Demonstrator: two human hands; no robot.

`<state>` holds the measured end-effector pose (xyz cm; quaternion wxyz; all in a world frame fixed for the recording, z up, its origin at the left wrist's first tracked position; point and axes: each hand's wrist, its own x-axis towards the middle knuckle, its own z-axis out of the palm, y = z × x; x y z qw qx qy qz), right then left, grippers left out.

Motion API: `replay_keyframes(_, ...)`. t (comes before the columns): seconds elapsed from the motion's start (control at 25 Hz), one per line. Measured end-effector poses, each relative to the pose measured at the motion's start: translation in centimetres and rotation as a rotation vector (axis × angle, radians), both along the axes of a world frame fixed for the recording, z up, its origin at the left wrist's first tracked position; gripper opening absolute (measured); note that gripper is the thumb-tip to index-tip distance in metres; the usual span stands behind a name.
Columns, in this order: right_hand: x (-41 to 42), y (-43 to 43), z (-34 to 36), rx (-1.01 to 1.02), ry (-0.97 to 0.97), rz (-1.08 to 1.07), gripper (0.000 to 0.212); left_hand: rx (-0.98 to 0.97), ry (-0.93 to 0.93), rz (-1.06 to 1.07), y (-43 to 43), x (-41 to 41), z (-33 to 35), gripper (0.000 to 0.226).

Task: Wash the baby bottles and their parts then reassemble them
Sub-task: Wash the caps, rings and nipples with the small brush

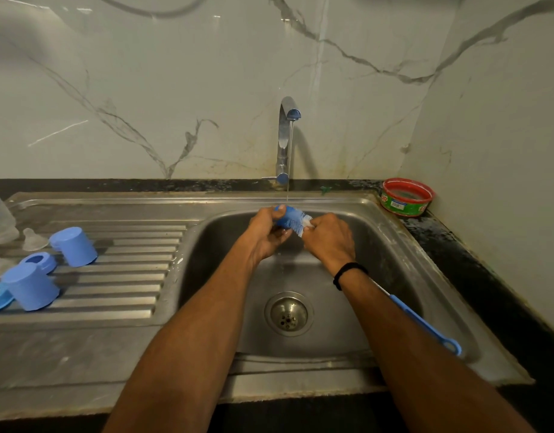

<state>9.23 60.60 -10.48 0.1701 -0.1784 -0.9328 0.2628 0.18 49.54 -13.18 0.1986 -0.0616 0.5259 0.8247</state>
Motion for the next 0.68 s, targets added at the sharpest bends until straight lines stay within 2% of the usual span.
replay_keyframes(0.2, 0.0, -0.2, -0.1, -0.040, 0.002, 0.025, 0.022, 0.016, -0.029, 0.014, 0.2, 0.4, 0.5, 0.040)
replay_keyframes(0.32, 0.1, -0.3, -0.2, 0.002, -0.008, 0.024, 0.025, 0.058, -0.030, -0.008, -0.3, -0.3, -0.1, 0.033)
replay_keyframes(0.44, 0.2, -0.1, 0.1, -0.018, -0.010, 0.023, 0.021, 0.039, -0.049, -0.049, -0.2, -0.1, 0.3, 0.041)
replay_keyframes(0.52, 0.2, -0.4, -0.1, -0.010, -0.017, 0.031, 0.022, 0.020, -0.042, 0.001, 0.2, 0.1, 0.7, 0.043)
replay_keyframes(0.68, -0.1, -0.1, -0.3, -0.049, -0.058, 0.022, 0.014, 0.186, -0.098, 0.092, -0.1, 0.0, 0.9, 0.035)
